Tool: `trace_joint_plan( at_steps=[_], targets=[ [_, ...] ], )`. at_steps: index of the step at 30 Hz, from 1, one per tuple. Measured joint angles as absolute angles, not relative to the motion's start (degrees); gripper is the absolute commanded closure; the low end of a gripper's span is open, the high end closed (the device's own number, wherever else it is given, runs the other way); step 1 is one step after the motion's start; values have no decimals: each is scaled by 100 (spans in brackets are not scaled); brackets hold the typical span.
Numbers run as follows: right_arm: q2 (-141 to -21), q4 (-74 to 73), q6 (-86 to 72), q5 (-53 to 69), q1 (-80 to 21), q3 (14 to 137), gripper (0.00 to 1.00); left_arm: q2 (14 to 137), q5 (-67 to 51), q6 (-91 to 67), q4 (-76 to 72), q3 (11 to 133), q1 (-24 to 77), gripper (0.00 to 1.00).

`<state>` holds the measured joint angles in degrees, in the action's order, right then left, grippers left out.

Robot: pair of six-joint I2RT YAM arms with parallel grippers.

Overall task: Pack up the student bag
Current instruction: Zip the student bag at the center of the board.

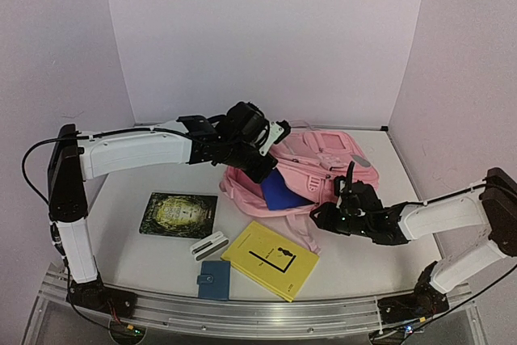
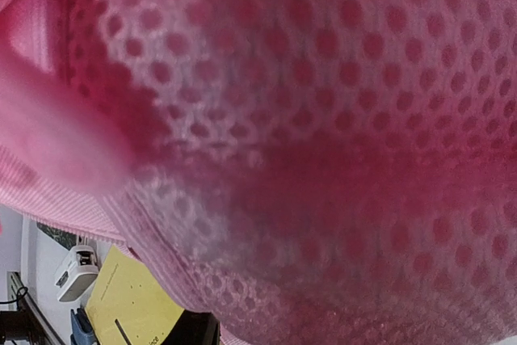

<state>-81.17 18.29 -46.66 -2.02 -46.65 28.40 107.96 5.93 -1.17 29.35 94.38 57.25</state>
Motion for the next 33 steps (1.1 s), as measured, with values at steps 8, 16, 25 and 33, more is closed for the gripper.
trace_joint_plan(
  at_steps=[8,16,25,33],
  targets=[
    [-8359,2067,-4525,-342,-4668,2915,73,10796,589,-137,2978,9439,5679,100],
    [-8588,2212,-4289,-403,-4670,3064,87,10796,567,-152,2980,9439,5643,100],
    [-8619,2311,-4152,-354,-4670,3107,100,10796,558,-140,3007,9439,5584,100],
    [-8259,2248,-3927,-18,-4718,2987,100,10806,209,-141,3018,9393,5424,100]
  ],
)
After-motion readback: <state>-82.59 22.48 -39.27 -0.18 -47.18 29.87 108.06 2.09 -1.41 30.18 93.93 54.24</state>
